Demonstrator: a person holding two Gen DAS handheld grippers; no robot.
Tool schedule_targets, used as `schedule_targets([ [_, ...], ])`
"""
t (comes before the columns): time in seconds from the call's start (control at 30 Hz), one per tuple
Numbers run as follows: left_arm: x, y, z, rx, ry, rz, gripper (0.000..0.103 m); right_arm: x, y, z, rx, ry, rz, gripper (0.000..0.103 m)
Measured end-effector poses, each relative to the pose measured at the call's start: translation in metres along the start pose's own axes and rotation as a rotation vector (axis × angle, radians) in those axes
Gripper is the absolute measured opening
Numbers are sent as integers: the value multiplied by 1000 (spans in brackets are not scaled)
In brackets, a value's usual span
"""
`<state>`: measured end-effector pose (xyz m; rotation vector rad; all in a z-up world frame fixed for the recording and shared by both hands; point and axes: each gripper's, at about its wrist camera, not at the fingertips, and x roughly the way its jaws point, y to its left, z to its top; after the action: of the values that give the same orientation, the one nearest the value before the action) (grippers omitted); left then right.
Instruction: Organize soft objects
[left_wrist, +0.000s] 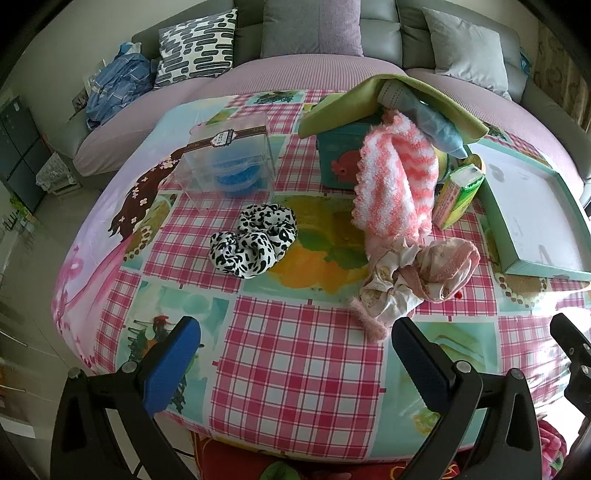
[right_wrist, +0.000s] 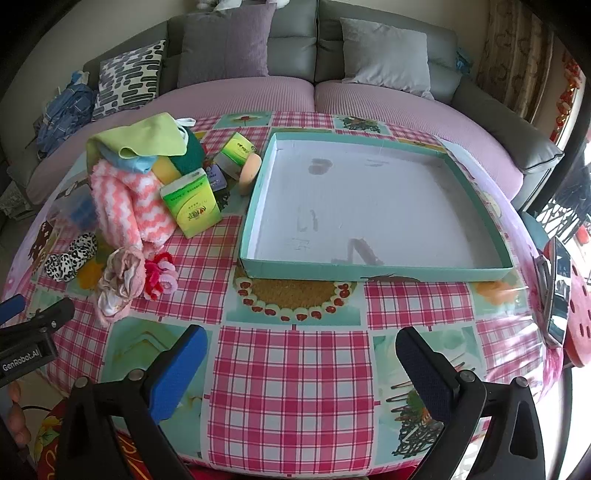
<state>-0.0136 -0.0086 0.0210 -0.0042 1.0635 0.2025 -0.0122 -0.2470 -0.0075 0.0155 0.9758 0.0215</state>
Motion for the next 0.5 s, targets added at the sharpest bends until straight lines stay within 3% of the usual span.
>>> schedule_targets([
  [0.5, 1, 0, -2, -1, 1, -2, 103, 0, 0, -1, 1, -1, -2, 103],
])
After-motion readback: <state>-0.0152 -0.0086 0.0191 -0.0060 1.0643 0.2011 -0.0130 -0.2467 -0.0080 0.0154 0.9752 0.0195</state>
